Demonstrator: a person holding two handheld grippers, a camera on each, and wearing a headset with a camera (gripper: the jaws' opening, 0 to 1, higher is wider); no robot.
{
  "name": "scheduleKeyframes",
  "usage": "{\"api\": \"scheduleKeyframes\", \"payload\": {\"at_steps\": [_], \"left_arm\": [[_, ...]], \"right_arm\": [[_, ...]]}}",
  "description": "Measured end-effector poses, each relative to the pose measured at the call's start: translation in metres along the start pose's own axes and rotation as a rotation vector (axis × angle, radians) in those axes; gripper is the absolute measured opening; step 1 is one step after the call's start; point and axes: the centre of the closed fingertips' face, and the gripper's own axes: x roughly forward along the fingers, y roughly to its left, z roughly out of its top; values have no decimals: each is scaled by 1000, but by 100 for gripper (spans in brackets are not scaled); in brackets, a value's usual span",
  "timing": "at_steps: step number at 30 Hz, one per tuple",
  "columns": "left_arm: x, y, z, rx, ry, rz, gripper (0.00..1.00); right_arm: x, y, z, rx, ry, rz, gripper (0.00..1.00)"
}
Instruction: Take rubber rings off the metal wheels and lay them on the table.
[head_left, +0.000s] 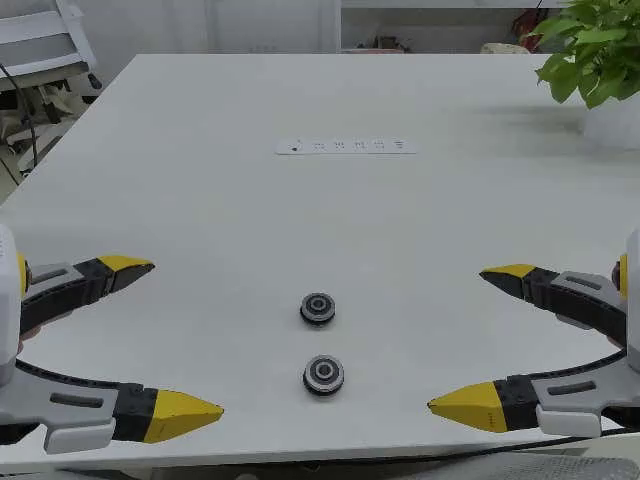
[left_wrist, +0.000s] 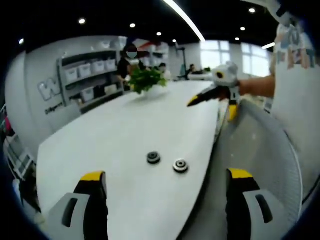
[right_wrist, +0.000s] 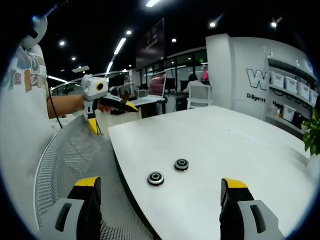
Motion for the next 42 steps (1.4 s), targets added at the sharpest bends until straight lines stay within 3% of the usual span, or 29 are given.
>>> {"api": "scheduleKeyframes", "payload": {"at_steps": [26, 42], "left_arm": [[11, 6, -2, -18, 9, -13, 100], [12, 8, -1, -18, 7, -19, 100]], "right_arm": [[8, -12, -7, 20, 24, 19, 99], [11, -11, -9, 24, 31, 30, 99]]}}
